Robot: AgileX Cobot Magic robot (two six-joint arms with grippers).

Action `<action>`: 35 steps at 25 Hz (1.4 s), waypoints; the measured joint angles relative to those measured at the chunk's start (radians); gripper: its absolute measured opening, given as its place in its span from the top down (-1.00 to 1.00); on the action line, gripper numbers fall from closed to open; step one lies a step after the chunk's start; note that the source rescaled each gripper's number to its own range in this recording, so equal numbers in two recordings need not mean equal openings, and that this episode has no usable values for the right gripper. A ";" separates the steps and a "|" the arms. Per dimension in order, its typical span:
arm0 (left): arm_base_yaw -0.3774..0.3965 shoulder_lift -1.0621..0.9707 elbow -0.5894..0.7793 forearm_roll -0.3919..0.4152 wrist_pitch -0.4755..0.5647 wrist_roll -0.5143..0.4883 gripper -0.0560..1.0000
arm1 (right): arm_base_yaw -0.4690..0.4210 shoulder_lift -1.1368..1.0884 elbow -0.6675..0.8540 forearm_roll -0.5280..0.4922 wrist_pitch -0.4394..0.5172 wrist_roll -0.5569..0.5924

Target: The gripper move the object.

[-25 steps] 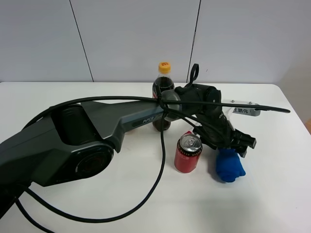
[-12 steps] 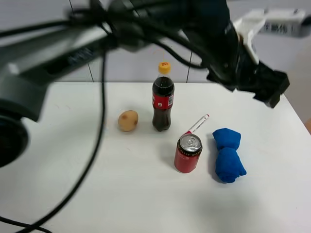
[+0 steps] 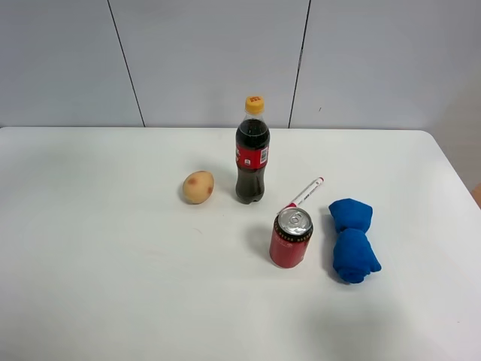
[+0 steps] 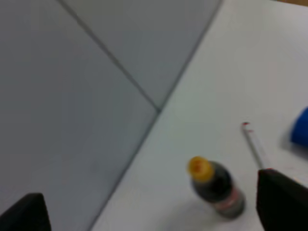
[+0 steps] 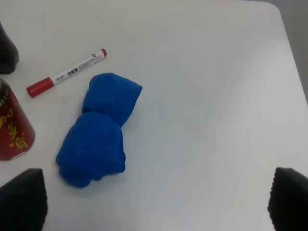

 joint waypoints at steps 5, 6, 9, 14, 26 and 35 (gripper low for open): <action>0.160 -0.171 -0.002 0.027 0.001 0.086 -1.00 | 0.000 0.000 0.000 0.000 0.000 0.000; 0.205 -0.212 -0.002 0.026 0.001 0.100 -1.00 | 0.000 0.000 0.000 0.000 0.000 0.000; 0.305 -0.298 0.001 0.006 0.002 0.117 -1.00 | 0.000 0.000 0.000 0.000 0.000 0.000; 0.435 -0.535 0.137 -0.035 0.003 0.141 -1.00 | 0.000 0.000 0.000 0.000 0.000 0.000; 0.476 -1.184 0.769 -0.024 0.013 -0.002 -1.00 | 0.000 0.000 0.000 0.000 0.000 0.000; 0.535 -1.428 1.070 -0.230 0.016 -0.029 -1.00 | 0.000 0.000 0.000 0.000 0.000 0.000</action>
